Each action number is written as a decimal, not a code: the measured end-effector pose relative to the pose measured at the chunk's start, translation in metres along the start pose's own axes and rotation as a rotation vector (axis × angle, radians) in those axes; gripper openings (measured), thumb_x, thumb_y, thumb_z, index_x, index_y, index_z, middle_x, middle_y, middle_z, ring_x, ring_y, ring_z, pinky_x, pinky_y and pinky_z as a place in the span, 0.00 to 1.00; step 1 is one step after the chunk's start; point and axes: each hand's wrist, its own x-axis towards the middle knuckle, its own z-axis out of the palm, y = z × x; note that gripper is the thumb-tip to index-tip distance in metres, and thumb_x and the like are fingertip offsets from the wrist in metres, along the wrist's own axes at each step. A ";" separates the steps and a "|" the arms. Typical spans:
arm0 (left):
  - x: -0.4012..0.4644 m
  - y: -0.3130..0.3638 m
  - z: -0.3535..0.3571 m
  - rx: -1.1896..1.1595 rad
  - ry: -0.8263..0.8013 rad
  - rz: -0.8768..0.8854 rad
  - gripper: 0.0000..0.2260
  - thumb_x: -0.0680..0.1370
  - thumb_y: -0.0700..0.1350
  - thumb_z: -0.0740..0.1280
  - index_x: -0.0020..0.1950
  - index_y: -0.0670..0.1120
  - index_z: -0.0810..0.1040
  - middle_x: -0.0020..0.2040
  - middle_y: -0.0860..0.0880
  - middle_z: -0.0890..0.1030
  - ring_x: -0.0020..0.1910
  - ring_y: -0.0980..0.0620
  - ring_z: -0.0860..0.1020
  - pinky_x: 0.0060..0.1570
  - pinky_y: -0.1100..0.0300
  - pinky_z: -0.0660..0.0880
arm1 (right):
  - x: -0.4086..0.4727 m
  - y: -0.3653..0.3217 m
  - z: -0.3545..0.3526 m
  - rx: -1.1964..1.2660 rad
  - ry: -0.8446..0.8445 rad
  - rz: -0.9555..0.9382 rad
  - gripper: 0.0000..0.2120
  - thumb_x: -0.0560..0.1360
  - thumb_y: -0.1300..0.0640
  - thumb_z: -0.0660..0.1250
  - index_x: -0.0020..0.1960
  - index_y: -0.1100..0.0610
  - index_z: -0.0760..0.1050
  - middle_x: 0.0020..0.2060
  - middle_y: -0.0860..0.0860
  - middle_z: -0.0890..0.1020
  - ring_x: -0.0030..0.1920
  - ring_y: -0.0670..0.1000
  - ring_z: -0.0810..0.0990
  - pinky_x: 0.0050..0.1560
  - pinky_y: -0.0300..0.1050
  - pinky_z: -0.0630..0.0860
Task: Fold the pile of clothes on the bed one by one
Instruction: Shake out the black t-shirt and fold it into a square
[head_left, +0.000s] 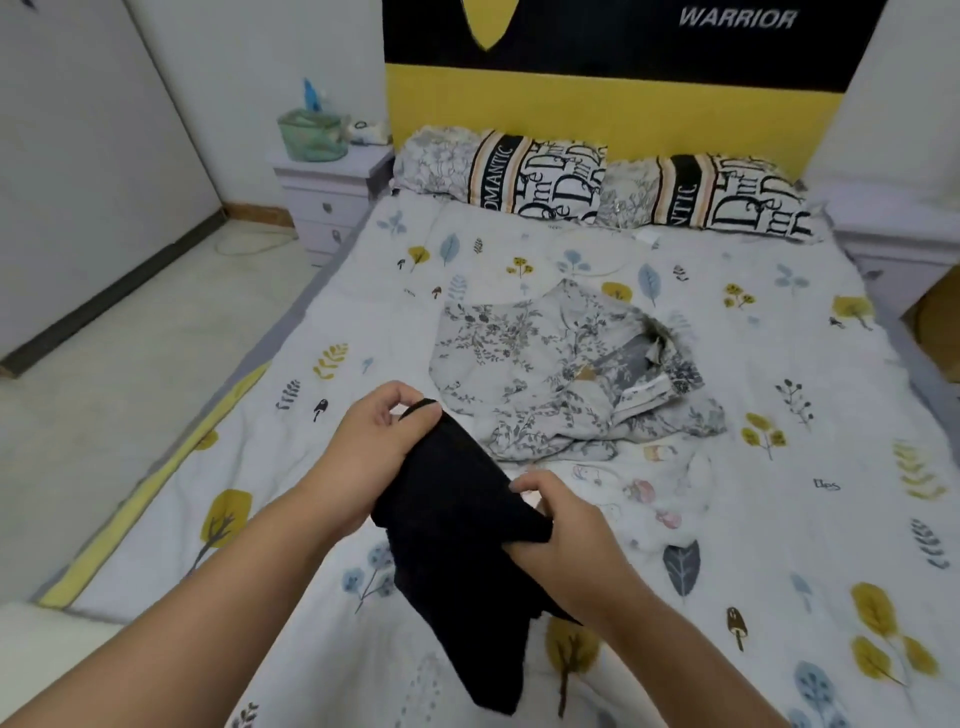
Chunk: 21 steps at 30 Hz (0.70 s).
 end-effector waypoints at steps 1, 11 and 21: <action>-0.006 0.016 0.000 0.029 -0.004 0.033 0.06 0.77 0.42 0.65 0.41 0.45 0.73 0.29 0.47 0.76 0.22 0.56 0.73 0.22 0.67 0.68 | -0.009 -0.014 -0.015 -0.023 0.011 -0.024 0.07 0.72 0.60 0.65 0.46 0.49 0.73 0.31 0.50 0.76 0.30 0.47 0.73 0.31 0.41 0.68; -0.082 0.150 -0.004 0.276 -0.175 0.267 0.07 0.80 0.40 0.60 0.42 0.49 0.71 0.27 0.50 0.71 0.23 0.56 0.65 0.22 0.67 0.60 | -0.113 -0.164 -0.146 0.107 0.315 -0.090 0.12 0.79 0.59 0.57 0.38 0.56 0.74 0.34 0.49 0.78 0.36 0.48 0.75 0.35 0.38 0.68; -0.201 0.221 0.016 0.045 -0.426 0.526 0.13 0.72 0.53 0.68 0.54 0.55 0.69 0.55 0.53 0.77 0.51 0.56 0.80 0.51 0.61 0.76 | -0.201 -0.287 -0.197 0.687 0.309 -0.124 0.12 0.77 0.55 0.62 0.37 0.56 0.76 0.28 0.50 0.82 0.31 0.49 0.81 0.40 0.42 0.77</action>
